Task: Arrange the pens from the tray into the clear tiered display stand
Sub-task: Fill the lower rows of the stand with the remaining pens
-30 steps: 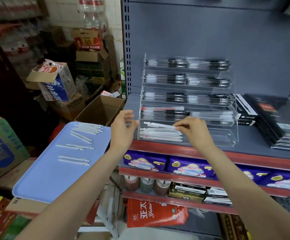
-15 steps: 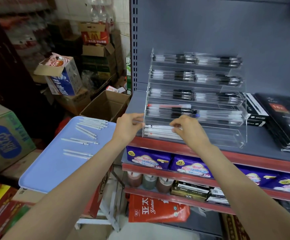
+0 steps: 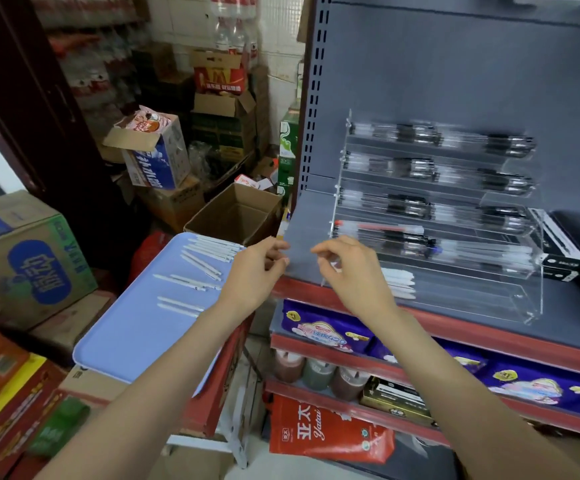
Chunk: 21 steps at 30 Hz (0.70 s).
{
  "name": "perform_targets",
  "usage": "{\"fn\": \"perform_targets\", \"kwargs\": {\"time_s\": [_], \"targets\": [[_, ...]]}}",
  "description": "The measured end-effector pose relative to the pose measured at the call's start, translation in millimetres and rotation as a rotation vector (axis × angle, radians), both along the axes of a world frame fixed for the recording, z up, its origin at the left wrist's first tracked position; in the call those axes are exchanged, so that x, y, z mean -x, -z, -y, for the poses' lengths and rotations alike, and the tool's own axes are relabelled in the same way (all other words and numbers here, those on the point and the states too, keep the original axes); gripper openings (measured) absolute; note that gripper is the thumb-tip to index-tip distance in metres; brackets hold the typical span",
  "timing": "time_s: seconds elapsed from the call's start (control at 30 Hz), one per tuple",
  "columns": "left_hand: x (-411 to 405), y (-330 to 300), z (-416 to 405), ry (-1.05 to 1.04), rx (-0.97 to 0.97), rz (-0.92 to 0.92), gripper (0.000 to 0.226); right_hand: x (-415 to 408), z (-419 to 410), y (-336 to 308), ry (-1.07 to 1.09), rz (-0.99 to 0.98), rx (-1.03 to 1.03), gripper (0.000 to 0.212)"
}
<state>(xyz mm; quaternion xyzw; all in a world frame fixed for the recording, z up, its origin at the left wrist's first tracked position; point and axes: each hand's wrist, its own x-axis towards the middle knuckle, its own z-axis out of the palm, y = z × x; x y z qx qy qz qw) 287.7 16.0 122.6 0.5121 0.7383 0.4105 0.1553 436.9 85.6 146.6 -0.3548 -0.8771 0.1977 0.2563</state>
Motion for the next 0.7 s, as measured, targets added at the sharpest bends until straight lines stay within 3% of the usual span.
{"fn": "perform_targets", "kwargs": {"time_s": [0.1,0.3,0.57,0.7], "targets": [[44,21,24,-0.031,0.059,-0.095,0.022,46,23,13,-0.085,0.036,0.019,0.025],[143,81,66,-0.102,0.272,-0.242,0.028,135,44,76,-0.198,0.302,0.197,0.033],[217,152,79,0.321,0.745,-0.451,0.056,213,57,167,-0.149,0.565,0.383,0.049],[226,165,76,0.302,0.699,-0.521,0.052,226,56,188,-0.041,0.565,0.348,0.038]]}}
